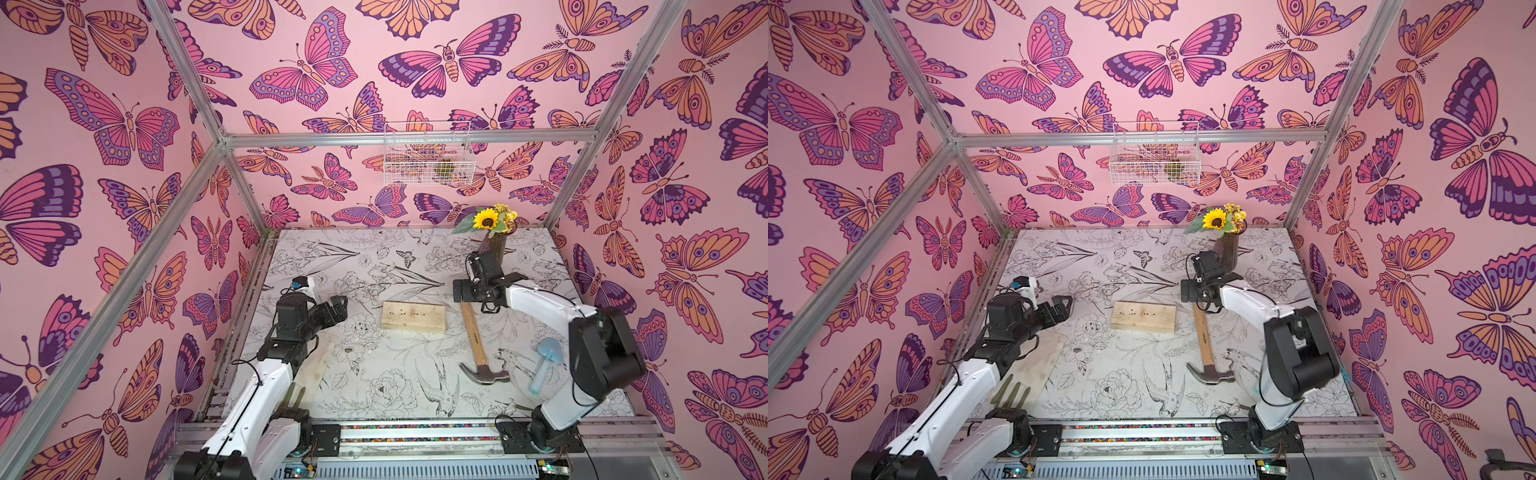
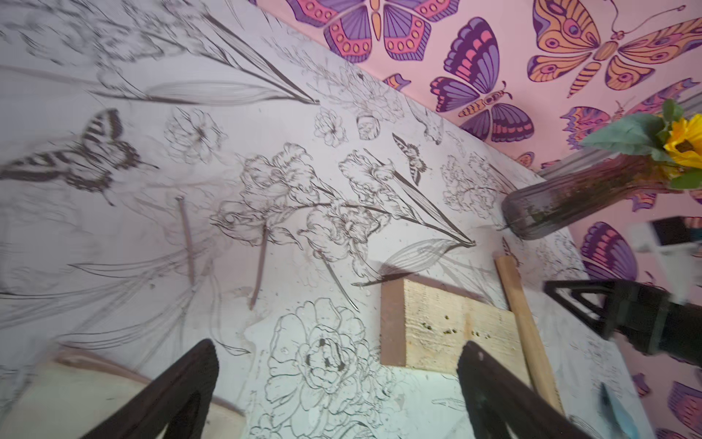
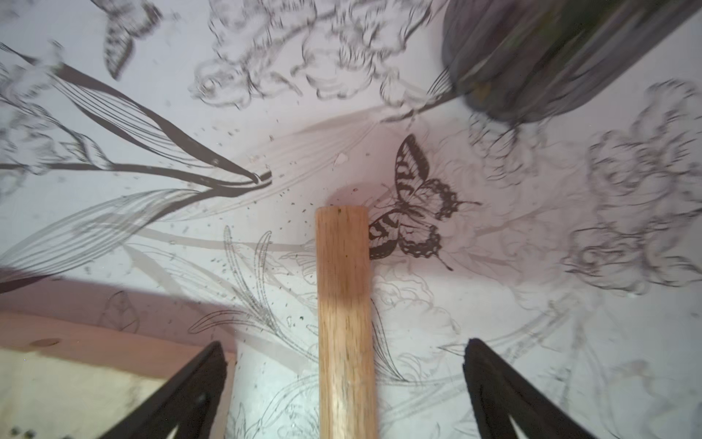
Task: Use a claw hammer to pull out a nail
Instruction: Place the hammer at the center of the board, then reset both arms
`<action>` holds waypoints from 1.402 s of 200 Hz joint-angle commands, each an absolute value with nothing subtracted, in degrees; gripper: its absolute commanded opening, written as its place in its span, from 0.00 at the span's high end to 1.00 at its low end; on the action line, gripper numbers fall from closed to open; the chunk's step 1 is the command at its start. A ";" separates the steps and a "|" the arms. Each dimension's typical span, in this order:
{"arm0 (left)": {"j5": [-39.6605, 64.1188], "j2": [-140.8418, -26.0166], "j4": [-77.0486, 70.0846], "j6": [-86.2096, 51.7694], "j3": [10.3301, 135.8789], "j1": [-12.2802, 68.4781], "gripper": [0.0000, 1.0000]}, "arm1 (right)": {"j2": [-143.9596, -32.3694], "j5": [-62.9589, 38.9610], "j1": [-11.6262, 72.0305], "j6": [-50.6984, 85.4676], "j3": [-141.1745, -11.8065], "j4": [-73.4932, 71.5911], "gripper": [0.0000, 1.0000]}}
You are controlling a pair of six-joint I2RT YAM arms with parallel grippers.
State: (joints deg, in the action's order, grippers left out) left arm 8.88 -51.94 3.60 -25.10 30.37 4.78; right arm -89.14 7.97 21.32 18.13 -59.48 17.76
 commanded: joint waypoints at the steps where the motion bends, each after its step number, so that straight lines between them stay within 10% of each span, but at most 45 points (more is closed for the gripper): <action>1: -6.83 -48.47 6.18 -18.35 31.06 4.43 0.00 | -77.26 13.24 21.53 16.48 -53.83 12.07 0.01; 51: -15.56 -53.56 -16.08 -1.65 20.68 3.89 0.00 | -64.88 29.43 19.13 2.48 -32.06 -14.17 0.01; 168: 11.44 -90.93 -68.85 -3.42 13.43 -7.73 0.00 | -86.89 14.56 4.16 2.59 -21.30 -50.71 0.01; 280: 2.28 -88.01 -50.96 -1.08 21.12 -3.34 0.00 | -86.09 10.33 1.49 4.04 -22.85 -46.31 0.01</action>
State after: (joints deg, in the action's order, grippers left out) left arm 3.33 -88.18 -51.92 -1.96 21.23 -3.44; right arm -86.83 11.20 1.63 3.86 -22.13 -45.69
